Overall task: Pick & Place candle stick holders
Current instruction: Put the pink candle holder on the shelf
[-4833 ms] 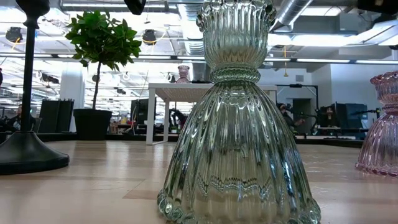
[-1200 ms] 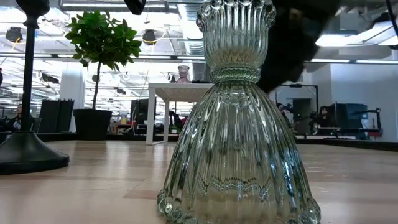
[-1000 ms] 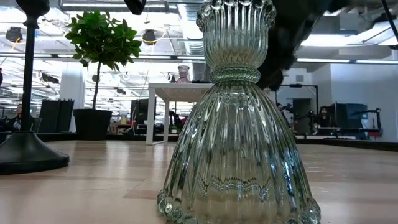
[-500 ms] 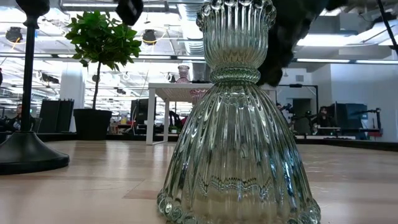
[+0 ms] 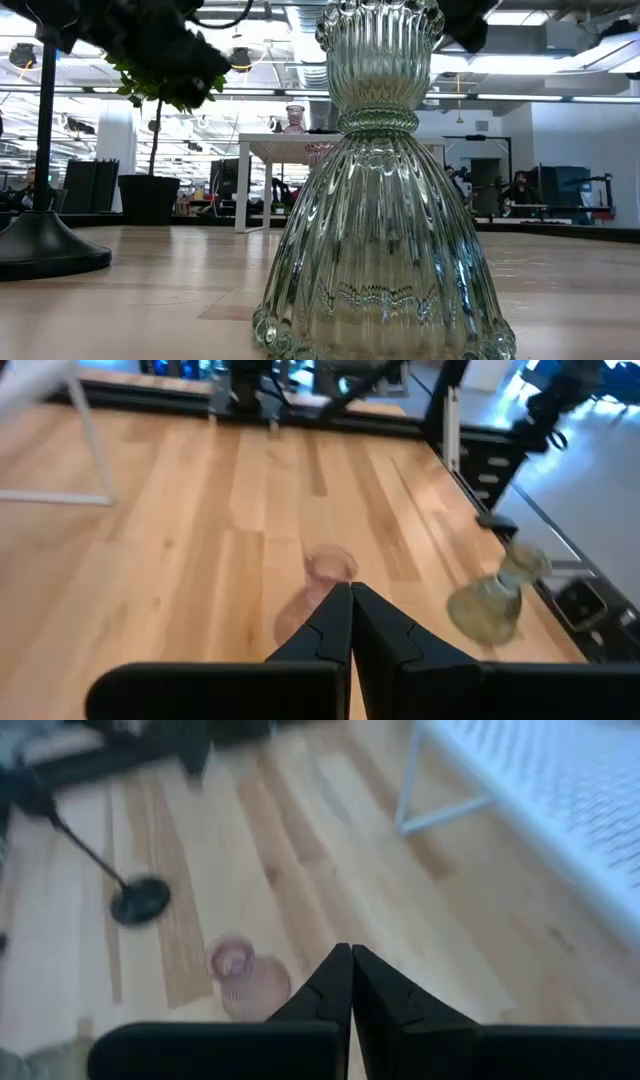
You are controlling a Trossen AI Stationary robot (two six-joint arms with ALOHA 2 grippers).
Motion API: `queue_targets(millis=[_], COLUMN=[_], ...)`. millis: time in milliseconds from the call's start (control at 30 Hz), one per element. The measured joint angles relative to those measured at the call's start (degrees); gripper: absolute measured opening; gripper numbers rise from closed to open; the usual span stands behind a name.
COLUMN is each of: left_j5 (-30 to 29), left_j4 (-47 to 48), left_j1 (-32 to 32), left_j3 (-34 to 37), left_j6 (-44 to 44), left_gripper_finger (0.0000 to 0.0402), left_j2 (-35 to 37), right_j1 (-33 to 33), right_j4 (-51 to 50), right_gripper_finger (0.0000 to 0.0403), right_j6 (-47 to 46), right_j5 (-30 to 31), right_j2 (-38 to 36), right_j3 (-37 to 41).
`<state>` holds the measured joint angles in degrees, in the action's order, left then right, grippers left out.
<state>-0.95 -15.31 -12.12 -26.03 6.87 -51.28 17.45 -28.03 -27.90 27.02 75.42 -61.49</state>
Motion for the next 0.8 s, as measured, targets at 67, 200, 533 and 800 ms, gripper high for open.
queue_targets(millis=[67, 200, 533, 800], left_j5=[1.1, 1.8, -1.2, -1.2], left_j4=[-0.9, -4.4, -17.6, -31.0], left_j1=[-0.5, -0.9, -0.9, -0.6], left_j3=[1.6, 3.3, 3.4, 3.4], left_j6=[-0.4, -0.5, -0.6, -0.4], left_gripper_finger=[0.0005, 0.0005, 0.0036, 0.0113], left_j2=[-0.9, -4.4, -19.1, -27.0], right_j1=[0.0, 0.0, 0.0, 0.2], right_j4=[0.0, 0.2, 0.2, -0.4], right_gripper_finger=[0.0, 0.0, 0.0, 0.0], right_j6=[0.0, 1.4, 1.5, 3.0], right_j5=[1.1, 3.2, 4.8, 4.8], right_j2=[-2.6, -6.5, -12.6, -14.1], right_j3=[0.0, 0.0, 0.0, 0.0])
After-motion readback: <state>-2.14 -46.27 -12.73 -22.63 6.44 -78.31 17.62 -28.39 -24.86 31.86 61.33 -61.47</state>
